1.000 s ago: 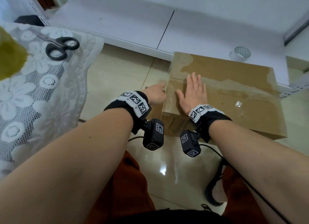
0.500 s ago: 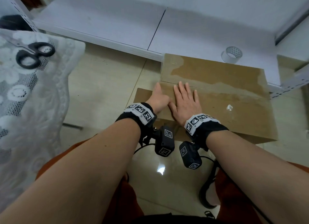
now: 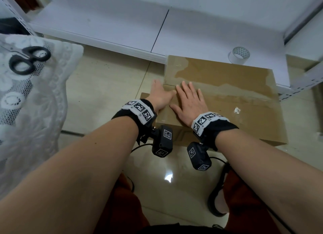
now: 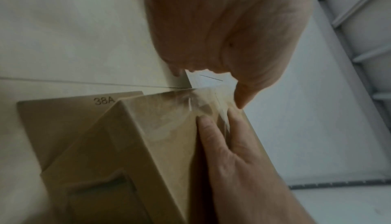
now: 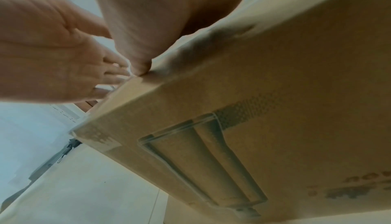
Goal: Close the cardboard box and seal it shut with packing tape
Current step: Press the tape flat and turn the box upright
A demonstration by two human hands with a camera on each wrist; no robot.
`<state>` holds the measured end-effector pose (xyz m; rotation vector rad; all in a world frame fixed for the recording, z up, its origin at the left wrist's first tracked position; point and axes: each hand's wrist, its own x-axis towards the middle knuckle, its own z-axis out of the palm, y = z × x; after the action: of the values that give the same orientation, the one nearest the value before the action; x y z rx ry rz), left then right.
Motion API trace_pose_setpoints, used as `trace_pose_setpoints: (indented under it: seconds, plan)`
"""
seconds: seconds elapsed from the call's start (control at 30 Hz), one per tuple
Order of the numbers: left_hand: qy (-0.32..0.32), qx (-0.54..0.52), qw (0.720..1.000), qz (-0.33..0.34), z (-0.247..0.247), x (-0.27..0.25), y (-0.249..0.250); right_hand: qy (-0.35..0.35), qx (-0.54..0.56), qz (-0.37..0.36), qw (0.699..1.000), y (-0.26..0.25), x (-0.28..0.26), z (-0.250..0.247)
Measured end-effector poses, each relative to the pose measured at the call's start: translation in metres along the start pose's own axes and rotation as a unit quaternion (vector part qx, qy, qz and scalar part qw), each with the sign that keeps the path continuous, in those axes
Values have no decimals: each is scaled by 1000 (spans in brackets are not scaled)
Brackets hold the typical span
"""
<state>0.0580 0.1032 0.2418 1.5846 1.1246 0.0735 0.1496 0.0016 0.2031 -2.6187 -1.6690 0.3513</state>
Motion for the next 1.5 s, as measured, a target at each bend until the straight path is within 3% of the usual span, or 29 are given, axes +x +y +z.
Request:
trace_pose_setpoints:
  seconds: [0.37,0.6,0.8,0.97,1.2,1.4,1.5]
  plan:
    - [-142,-63,988,13,-13,10,7,-46,10,-11,999,1,17,-3]
    - [-96,-30,993,-62,-24,23,2,-57,50,-7,997,5,37,-16]
    - [-67,24,997,38,-22,36,22,-64,53,-6,997,10,51,-20]
    - [-87,-41,995,25,-23,41,20,-102,33,-16,994,11,55,-19]
    - [-114,-35,990,-71,-24,54,0,-139,44,-14,989,6,62,-25]
    - [-69,-79,994,-17,-33,71,33,-146,50,-20,988,7,64,-25]
    - [-105,-134,985,-11,-27,81,36,-142,50,-25,988,8,65,-24]
